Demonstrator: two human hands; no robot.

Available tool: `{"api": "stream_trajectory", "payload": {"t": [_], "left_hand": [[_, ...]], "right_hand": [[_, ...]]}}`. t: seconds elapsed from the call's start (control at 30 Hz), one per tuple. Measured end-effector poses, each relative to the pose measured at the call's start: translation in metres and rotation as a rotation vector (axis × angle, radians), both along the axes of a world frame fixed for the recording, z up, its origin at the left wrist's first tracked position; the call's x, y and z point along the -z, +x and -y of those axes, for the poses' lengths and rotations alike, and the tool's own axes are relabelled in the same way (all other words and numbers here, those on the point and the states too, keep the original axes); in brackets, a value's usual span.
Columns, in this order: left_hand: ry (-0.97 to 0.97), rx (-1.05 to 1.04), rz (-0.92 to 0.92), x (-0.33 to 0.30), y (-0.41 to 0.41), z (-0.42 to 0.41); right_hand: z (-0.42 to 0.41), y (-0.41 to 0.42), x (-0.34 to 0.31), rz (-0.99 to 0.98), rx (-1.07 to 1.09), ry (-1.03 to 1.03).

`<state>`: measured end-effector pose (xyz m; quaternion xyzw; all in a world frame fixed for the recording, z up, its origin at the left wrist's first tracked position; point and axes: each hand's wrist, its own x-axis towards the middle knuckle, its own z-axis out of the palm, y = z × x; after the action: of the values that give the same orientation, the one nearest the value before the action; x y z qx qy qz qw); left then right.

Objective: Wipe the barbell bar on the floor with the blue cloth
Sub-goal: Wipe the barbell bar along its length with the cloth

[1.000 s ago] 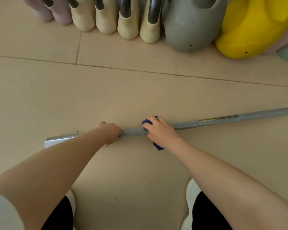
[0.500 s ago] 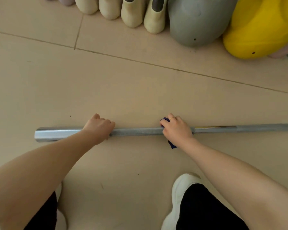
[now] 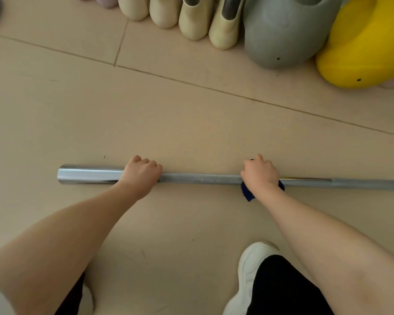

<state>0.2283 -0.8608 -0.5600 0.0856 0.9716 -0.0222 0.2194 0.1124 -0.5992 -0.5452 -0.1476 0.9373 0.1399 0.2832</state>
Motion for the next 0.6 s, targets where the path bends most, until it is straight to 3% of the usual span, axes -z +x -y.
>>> {"api": "stream_trajectory", "payload": {"t": [0.07, 0.23, 0.33, 0.43, 0.53, 0.6], "left_hand": [[0.007, 0.006, 0.015, -0.004, 0.004, -0.002], [0.01, 0.013, 0.009, -0.003, 0.009, -0.002], [0.03, -0.005, -0.036, -0.005, 0.014, -0.002], [0.03, 0.007, -0.066, -0.003, 0.017, -0.003], [-0.018, 0.025, -0.036, -0.001, 0.019, -0.003], [-0.031, 0.026, -0.028, 0.002, 0.02, -0.001]], "right_hand": [[0.023, 0.006, -0.003, 0.038, 0.003, 0.005], [0.128, 0.051, -0.01, 0.204, -0.05, -0.318], [0.165, 0.074, -0.012, 0.231, -0.085, -0.357], [0.145, 0.065, -0.005, 0.192, -0.181, -0.354], [0.108, 0.04, 0.004, 0.114, -0.05, -0.236], [0.113, 0.048, 0.004, 0.092, -0.087, -0.231]]}}
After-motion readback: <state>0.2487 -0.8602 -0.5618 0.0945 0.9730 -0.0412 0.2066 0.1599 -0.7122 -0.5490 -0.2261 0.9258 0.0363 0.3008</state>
